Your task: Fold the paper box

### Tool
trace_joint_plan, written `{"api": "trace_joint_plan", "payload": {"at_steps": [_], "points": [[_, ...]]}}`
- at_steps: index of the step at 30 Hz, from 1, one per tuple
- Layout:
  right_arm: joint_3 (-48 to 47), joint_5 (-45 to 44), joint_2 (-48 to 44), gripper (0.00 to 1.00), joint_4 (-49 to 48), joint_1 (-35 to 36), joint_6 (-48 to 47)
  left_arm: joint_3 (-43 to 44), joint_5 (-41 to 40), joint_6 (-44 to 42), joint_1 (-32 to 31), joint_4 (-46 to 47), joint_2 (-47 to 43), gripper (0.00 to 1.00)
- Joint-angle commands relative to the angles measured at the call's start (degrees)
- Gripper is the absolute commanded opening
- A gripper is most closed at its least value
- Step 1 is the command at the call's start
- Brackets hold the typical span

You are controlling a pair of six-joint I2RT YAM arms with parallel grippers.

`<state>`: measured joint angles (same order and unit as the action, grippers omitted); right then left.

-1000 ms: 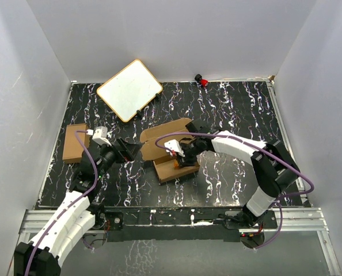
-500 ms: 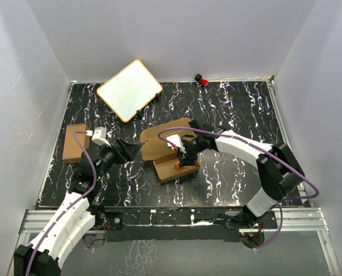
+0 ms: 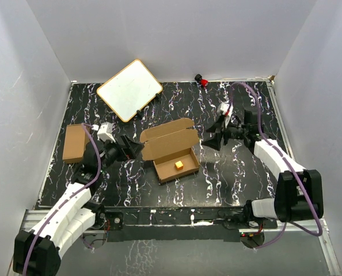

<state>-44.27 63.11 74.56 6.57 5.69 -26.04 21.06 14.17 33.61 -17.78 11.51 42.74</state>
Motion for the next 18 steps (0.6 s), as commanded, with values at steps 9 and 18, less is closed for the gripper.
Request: {"api": "trace_joint_plan", "payload": {"at_steps": [9, 18], "points": [[-3.04, 11.11, 8.92, 0.73, -9.56, -5.52, 19.39, 9.82, 9.14, -8.01, 0.29, -7.32, 13.33, 0.85], [-2.86, 10.8, 9.24, 0.73, -9.26, -5.52, 18.83, 16.7, 13.23, -16.03, 0.3, -11.67, 22.78, 0.52]]}}
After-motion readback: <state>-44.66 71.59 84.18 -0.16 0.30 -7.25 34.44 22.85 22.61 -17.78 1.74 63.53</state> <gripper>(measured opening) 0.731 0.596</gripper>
